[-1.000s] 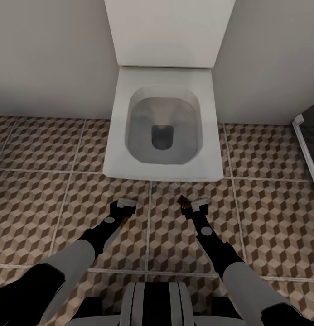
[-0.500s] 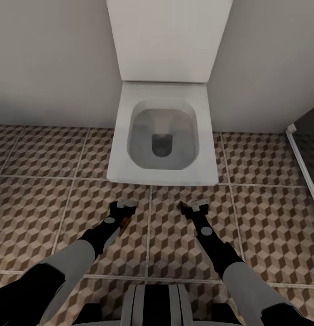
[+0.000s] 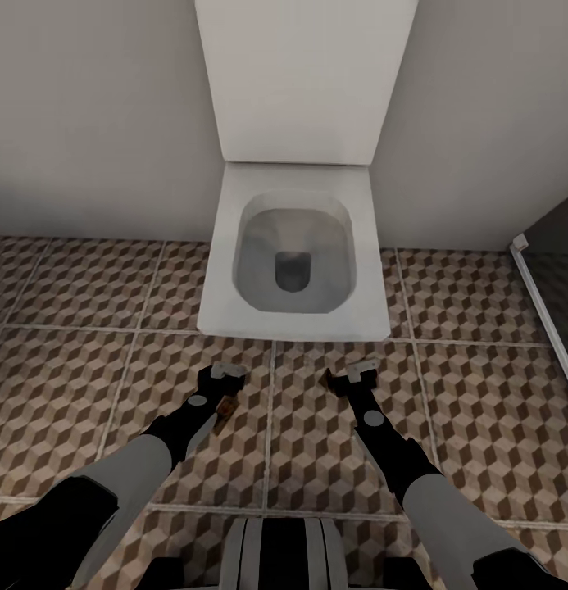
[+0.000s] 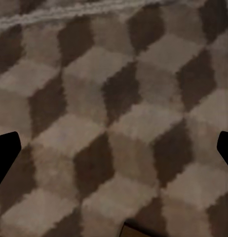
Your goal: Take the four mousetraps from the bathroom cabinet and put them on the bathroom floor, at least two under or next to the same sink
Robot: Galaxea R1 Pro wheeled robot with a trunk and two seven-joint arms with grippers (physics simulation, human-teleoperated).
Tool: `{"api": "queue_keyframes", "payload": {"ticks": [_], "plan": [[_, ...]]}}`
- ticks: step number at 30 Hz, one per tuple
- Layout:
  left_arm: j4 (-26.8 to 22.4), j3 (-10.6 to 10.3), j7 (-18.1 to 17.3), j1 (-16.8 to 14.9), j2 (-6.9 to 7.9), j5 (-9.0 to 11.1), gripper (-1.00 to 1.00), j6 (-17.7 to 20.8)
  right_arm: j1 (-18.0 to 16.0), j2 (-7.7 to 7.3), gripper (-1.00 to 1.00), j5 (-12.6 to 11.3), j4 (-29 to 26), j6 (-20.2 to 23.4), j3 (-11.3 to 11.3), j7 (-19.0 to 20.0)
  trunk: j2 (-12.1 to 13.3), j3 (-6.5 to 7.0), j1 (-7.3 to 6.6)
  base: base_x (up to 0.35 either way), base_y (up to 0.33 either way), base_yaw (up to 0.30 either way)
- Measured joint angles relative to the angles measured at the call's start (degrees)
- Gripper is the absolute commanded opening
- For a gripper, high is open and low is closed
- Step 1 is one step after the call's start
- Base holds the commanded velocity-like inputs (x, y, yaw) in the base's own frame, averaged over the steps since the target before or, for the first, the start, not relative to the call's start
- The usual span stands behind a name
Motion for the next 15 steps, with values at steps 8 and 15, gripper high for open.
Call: {"api": "queue_keyframes", "payload": {"ticks": [8, 15], "plan": [[0.1, 0.0, -0.1, 0.0, 0.00, 0.1, 1.00, 0.0, 0.0, 0.00, 1.00, 0.0, 0.0, 0.0, 0.0, 0.0, 0.0, 0.01, 0.00, 0.000, 0.000, 0.000], [0.6, 0.0, 0.0, 0.0, 0.00, 0.1, 1.00, 0.0, 0.0, 0.00, 1.00, 0.0, 0.0, 0.0, 0.0, 0.0, 0.0, 0.01, 0.01, -0.009, 0.000, 0.000]]}}
